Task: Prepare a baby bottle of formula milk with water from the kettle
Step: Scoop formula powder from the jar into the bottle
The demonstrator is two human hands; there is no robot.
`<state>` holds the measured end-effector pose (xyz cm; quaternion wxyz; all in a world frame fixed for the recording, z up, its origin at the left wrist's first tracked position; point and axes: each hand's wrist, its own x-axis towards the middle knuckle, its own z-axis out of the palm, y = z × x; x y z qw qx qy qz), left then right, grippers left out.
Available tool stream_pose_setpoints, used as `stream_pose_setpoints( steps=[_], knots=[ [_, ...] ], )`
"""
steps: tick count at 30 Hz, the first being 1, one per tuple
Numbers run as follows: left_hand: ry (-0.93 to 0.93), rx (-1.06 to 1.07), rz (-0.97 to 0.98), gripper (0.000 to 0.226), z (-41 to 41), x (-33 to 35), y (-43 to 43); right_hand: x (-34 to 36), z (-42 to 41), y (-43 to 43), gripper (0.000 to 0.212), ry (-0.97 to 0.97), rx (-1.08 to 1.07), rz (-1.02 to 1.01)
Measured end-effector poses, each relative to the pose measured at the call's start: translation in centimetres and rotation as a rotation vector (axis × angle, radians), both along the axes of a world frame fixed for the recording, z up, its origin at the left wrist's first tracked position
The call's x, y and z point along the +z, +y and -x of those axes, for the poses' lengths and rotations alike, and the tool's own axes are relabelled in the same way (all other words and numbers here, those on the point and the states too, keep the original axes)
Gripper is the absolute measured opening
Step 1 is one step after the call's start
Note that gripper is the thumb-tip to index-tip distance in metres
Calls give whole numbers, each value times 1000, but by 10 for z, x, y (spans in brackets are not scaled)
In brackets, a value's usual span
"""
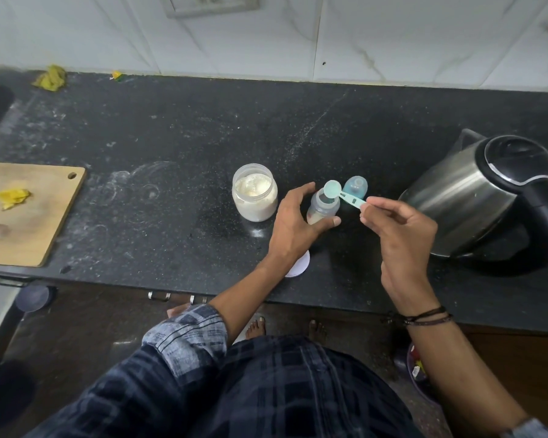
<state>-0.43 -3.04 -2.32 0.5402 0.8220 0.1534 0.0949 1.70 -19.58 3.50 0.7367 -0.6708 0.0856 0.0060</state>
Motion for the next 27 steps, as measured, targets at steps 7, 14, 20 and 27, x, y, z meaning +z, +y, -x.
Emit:
stream_pose_setpoints(
  steps=[7, 14, 20, 27],
  knots=[
    [-178, 112, -5, 51, 31, 24, 12, 15, 0, 8, 13, -17, 18, -38],
    [-326, 410, -61, 48, 46, 48, 48, 28, -5, 33, 16, -44, 110, -18],
    [-226, 446, -75, 75, 54, 35, 73, 34, -7, 68, 14, -65, 213, 60],
    [-102, 351, -25, 94, 51, 20, 87, 35, -17, 112, 14, -189, 323, 416]
  ],
)
